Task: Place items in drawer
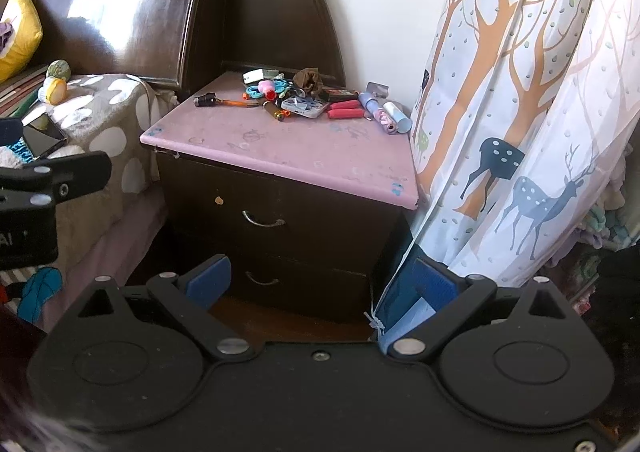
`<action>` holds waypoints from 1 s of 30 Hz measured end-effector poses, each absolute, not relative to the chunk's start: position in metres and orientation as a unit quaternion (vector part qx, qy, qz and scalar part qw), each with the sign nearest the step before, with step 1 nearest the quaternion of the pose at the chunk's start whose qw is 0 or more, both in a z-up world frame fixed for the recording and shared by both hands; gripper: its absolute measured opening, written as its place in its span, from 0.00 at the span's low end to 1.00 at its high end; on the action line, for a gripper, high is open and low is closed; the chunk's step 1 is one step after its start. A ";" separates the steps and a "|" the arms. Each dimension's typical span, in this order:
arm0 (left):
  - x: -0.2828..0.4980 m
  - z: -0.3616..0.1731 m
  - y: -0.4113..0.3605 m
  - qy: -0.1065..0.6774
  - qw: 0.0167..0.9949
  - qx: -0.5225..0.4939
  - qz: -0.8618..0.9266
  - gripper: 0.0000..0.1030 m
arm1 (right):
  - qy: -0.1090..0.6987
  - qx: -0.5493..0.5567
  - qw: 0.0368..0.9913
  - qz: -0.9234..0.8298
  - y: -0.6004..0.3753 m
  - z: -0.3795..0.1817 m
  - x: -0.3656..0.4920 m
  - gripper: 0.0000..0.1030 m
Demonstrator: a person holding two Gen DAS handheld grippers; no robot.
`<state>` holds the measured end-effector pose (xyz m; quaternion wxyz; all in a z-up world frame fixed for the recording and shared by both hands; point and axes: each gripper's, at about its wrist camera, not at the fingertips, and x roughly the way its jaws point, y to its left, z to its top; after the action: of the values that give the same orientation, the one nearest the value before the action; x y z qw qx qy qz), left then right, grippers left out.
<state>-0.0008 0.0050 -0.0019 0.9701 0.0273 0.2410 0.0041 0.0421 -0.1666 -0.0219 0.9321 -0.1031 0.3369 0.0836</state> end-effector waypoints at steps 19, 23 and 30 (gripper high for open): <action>0.005 -0.005 -0.002 0.253 0.967 0.023 0.001 0.95 | 0.340 -0.106 0.931 0.080 -0.168 -0.023 0.044 0.96; 0.006 -0.007 -0.001 0.256 0.967 0.020 0.001 0.95 | 0.341 -0.106 0.931 0.079 -0.167 -0.024 0.043 0.96; 0.008 -0.008 -0.002 0.255 0.967 0.014 0.001 0.95 | 0.343 -0.106 0.930 0.075 -0.169 -0.026 0.046 0.96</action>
<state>0.0075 -0.0021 -0.0084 0.9668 0.0141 0.2550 0.0015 0.0460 -0.1692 -0.0265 0.9304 -0.1061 0.3428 0.0752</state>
